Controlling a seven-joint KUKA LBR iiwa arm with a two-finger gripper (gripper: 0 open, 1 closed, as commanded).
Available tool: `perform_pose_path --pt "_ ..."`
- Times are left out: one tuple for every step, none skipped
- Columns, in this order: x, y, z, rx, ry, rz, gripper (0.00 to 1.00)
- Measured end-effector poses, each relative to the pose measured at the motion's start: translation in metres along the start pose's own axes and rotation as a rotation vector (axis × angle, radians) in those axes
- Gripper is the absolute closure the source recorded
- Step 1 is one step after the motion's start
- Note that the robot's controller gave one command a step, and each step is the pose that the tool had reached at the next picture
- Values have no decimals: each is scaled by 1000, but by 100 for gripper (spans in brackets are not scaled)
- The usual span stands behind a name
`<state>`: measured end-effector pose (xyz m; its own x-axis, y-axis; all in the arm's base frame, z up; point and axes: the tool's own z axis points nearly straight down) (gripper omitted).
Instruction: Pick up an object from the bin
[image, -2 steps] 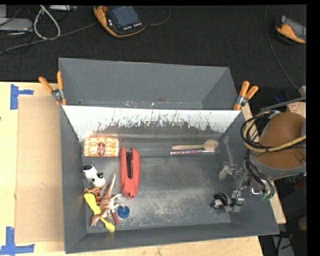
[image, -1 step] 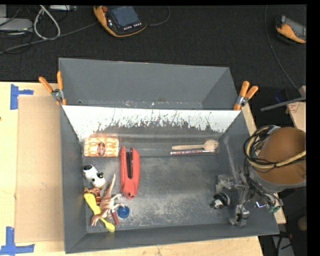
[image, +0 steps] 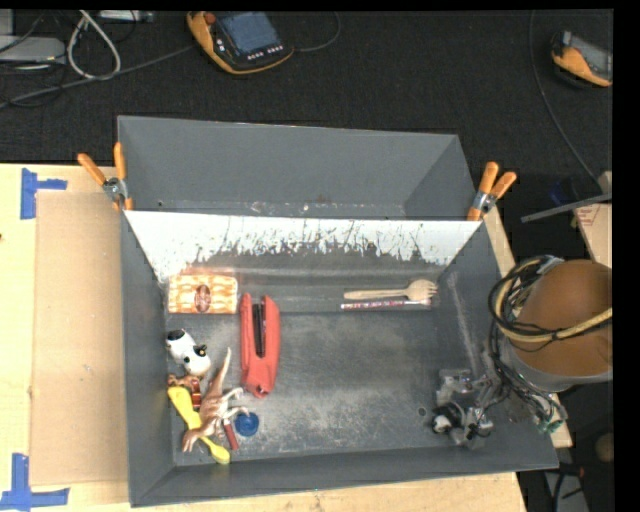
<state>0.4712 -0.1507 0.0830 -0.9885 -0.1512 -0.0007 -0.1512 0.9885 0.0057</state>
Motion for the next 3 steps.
perform_pose_path --pt "0 0 0 0 0 -1 100" --pt "-9 1 -76 -3 4 18 100" --pt "-8 -1 -158 -6 10 39 100"
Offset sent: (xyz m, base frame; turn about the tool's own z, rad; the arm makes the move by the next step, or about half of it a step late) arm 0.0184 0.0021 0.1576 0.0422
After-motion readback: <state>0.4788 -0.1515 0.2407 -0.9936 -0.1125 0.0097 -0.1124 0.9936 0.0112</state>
